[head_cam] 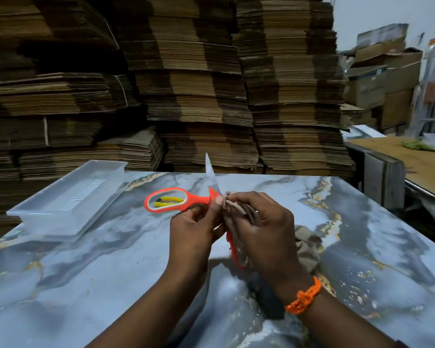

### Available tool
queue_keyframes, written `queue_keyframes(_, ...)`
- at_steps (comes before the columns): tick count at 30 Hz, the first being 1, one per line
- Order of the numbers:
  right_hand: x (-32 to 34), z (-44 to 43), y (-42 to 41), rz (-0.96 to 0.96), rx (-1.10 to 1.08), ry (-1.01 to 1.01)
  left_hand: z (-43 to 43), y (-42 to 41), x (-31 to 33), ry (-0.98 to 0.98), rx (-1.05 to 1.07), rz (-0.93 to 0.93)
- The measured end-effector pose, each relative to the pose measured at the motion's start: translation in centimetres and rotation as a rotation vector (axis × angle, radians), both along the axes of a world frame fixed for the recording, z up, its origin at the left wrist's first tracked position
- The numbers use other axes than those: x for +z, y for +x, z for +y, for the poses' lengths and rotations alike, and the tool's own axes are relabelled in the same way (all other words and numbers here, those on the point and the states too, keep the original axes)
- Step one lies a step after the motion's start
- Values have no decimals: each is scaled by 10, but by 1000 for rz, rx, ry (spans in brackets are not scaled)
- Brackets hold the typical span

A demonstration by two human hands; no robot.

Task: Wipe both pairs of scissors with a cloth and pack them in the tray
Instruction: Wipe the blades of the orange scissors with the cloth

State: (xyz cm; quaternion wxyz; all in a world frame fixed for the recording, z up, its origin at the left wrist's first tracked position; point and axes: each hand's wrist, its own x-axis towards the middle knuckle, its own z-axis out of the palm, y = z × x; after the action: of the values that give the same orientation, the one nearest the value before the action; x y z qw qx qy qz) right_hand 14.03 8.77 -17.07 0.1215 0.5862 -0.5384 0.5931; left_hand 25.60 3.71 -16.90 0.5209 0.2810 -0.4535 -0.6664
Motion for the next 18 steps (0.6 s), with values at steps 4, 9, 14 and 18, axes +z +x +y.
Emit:
queue_keyframes(4, -4, -2, -8, 10, 24, 68, 3, -3, -3, -21, -1, -3)
queue_keyframes(9, -6, -6, -5, 111, 78, 134, 0, 3, 1, -8, 43, -25)
queue_keyframes(14, -3, -7, -9, 194, 38, 54, 1, 6, 3, -69, 92, -65)
queue_keyframes(18, -3, -6, -12, 361, -80, 43, 3, 4, 4, -85, 75, -94)
